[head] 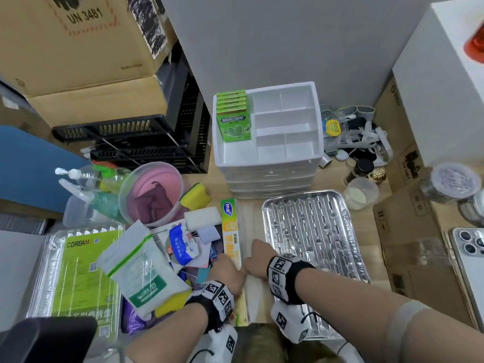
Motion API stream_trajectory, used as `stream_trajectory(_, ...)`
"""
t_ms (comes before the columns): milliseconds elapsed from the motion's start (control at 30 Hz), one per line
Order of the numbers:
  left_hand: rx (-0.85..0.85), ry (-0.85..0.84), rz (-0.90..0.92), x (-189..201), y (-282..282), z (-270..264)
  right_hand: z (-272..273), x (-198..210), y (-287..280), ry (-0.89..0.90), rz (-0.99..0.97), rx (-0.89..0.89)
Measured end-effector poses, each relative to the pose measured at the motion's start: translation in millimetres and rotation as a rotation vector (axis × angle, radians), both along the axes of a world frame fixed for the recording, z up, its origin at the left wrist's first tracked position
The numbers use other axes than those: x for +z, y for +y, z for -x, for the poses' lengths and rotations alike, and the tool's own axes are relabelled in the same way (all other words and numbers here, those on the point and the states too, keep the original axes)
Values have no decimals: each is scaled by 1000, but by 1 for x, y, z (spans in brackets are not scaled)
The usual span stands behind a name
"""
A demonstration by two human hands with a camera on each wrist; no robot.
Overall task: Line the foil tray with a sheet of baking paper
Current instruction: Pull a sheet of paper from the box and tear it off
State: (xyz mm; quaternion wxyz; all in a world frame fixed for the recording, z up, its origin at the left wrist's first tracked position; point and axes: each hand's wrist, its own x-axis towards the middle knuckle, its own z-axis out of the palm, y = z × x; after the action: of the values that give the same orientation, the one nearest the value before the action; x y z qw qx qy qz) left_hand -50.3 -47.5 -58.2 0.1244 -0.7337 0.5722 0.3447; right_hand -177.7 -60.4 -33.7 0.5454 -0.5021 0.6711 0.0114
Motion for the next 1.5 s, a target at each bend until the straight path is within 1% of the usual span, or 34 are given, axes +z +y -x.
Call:
stream_trajectory(100,53,118,49,8,-1,-1,6,-3,-5,-117,-56,-200)
stream_trajectory(167,80,219,66,14,-2,-4,15,-2,-7,-203,-96,-285)
stream_trajectory(233,116,316,57,19,-3,-7,24,1,-10,-277,-131,-291)
stream_trajectory(300,139,398,33,24,-2,-10,34,2,-13,-306,-145,-269)
stream_trajectory(367,156,437,9,27,0,-13,46,2,-15,-299,-127,-262)
stream_trajectory(433,170,465,-23,29,3,-18,56,2,-15,-337,-118,-256)
stream_trajectory(500,176,484,-61,31,5,-20,60,2,-12,-362,-90,-211)
stream_trajectory(567,171,484,-81,33,6,-21,60,2,-9,-344,-63,-158)
stream_trajectory(633,154,478,-76,34,7,-20,59,1,-3,-337,-49,-153)
stream_trajectory(800,104,478,-45,40,8,-8,61,-1,11,-435,-122,-327)
stream_trajectory(1000,82,438,-42,45,8,1,77,-3,24,-349,-81,-377)
stream_trajectory(1100,40,407,-55,45,9,5,84,-3,29,-327,-80,-392)
stream_trajectory(1300,31,320,-63,33,12,11,97,-7,38,-257,-99,-435)
stream_trajectory(1500,27,282,-50,28,14,16,109,-13,47,-229,-94,-458)
